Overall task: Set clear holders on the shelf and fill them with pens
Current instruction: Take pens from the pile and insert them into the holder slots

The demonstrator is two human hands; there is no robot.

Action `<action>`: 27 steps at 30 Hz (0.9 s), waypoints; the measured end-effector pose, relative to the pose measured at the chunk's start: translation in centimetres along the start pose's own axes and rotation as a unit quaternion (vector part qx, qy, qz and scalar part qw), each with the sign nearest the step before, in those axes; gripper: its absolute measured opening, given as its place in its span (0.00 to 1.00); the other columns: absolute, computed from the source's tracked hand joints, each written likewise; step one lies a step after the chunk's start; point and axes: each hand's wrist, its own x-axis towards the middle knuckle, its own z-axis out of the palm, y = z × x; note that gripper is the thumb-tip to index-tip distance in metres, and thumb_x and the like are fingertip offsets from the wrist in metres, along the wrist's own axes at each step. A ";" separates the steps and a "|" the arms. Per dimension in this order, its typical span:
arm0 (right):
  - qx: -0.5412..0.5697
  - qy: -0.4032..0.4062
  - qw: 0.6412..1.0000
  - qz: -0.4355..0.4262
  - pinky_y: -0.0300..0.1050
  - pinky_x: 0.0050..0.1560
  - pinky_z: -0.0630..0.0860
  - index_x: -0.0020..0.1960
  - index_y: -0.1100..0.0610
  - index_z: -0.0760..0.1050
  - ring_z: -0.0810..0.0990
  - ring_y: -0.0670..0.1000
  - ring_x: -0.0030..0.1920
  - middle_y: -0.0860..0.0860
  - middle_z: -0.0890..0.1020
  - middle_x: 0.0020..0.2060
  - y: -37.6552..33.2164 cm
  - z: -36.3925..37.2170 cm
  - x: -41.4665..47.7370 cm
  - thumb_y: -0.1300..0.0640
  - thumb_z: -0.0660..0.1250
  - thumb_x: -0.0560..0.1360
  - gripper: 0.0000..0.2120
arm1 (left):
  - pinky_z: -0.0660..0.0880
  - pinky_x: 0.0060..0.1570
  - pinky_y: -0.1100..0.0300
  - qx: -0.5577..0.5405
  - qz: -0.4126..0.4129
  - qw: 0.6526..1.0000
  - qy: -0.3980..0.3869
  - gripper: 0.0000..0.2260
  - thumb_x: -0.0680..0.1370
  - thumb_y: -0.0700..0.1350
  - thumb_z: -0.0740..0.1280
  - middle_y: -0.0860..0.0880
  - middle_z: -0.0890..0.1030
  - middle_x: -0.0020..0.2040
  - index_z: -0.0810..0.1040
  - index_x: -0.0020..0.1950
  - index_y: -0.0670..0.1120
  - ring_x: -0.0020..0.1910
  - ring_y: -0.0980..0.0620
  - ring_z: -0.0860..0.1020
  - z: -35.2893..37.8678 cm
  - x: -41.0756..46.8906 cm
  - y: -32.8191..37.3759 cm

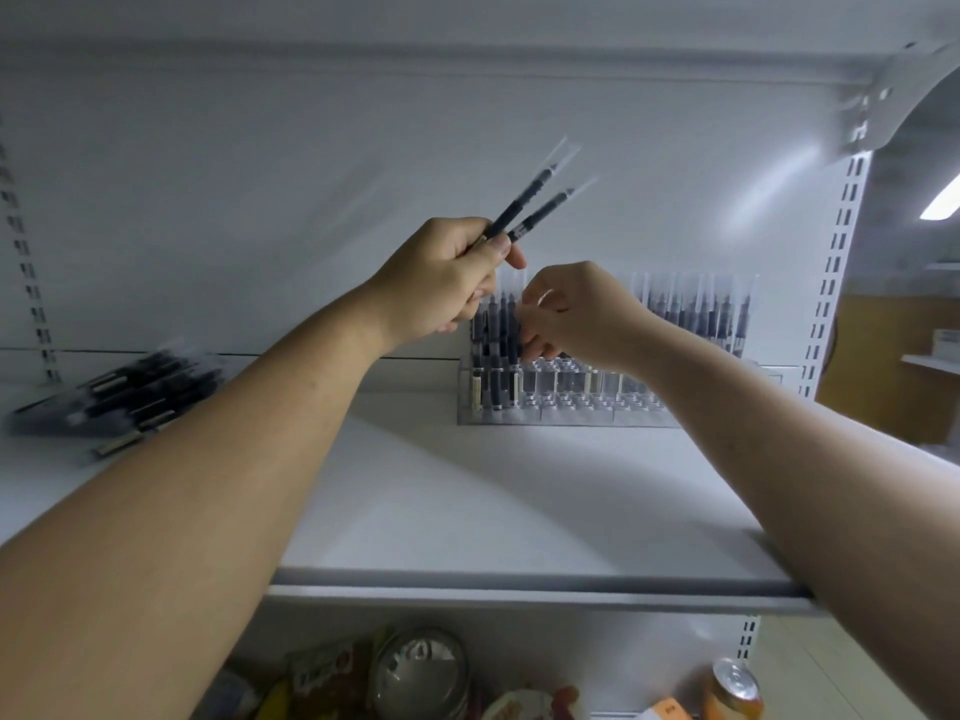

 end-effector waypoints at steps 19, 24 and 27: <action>0.431 0.094 0.896 -0.056 0.43 0.41 0.79 0.54 0.67 0.79 0.86 0.57 0.48 0.59 0.86 0.46 -1.1 -2.5 0.0 0.59 0.67 0.83 0.09 | 0.64 0.23 0.60 0.010 -0.005 1.000 -0.005 0.14 0.88 0.45 0.59 0.44 0.80 0.35 0.80 0.57 0.38 0.24 0.48 0.68 0.0 -0.3 0.5; 0.465 0.198 0.862 -0.027 0.45 0.40 0.78 0.49 0.66 0.78 0.86 0.57 0.41 0.57 0.85 0.38 -1.5 -2.9 0.2 0.64 0.63 0.83 0.08 | 0.66 0.26 0.63 0.030 0.018 0.999 0.013 0.12 0.88 0.42 0.59 0.44 0.82 0.41 0.80 0.55 0.38 0.24 0.53 0.69 0.0 -0.2 0.5; 0.368 0.253 0.894 -0.033 0.45 0.38 0.78 0.51 0.63 0.79 0.88 0.56 0.40 0.55 0.86 0.37 -1.0 -3.4 0.4 0.64 0.65 0.82 0.05 | 0.66 0.28 0.67 0.041 0.035 0.998 0.041 0.11 0.88 0.42 0.58 0.48 0.76 0.38 0.80 0.58 0.40 0.26 0.56 0.68 -0.1 0.1 0.2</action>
